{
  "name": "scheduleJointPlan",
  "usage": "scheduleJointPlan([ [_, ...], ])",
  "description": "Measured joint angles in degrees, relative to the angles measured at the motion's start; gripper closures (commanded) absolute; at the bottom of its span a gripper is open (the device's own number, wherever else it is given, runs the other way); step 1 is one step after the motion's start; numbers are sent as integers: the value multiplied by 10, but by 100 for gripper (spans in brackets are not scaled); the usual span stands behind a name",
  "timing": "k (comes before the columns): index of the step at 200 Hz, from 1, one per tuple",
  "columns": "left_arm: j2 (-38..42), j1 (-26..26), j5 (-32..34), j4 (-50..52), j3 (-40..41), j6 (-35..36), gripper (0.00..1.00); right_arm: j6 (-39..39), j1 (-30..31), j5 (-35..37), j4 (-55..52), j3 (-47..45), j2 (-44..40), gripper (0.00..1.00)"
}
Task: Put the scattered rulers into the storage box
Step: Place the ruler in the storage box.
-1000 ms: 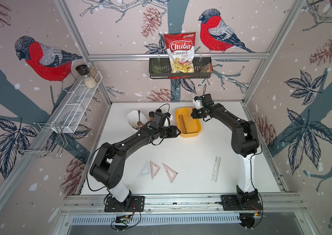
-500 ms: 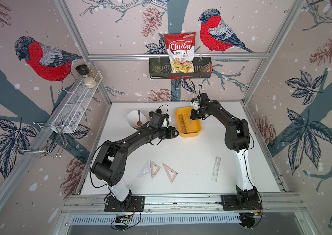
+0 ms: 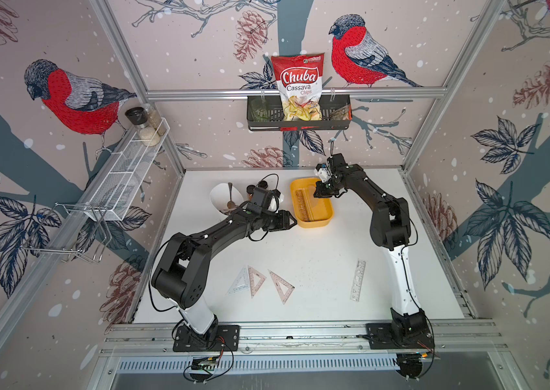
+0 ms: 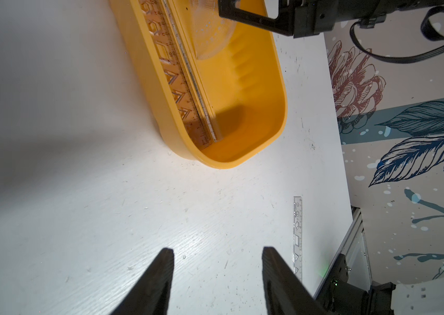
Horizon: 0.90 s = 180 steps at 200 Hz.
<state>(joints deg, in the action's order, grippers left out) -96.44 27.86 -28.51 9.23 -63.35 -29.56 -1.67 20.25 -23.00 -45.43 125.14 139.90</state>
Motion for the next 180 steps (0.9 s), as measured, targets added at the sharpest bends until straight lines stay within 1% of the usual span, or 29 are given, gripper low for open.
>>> scheduleJointPlan([
  [18,0,0,0,0,0,0,44,0,0,-1,-2,11,7,91],
  [51,0,-2,0,0,1,0,44,0,0,10,-7,24,16,83],
  [65,0,-2,0,0,2,0,43,0,0,12,-16,26,21,81],
  [122,3,-3,0,0,3,0,44,0,0,35,-38,55,22,63],
  [141,5,-3,0,0,3,0,44,0,0,50,-48,63,4,57],
  [149,7,-3,0,0,3,0,44,-3,0,59,-51,62,-10,57],
  [163,10,-3,2,1,3,0,44,-20,2,83,-43,30,-50,60],
  [175,15,-1,7,4,3,-1,44,-43,7,110,-23,-43,-110,57],
  [180,18,1,14,5,3,-1,44,-56,9,125,-11,-89,-143,56],
])
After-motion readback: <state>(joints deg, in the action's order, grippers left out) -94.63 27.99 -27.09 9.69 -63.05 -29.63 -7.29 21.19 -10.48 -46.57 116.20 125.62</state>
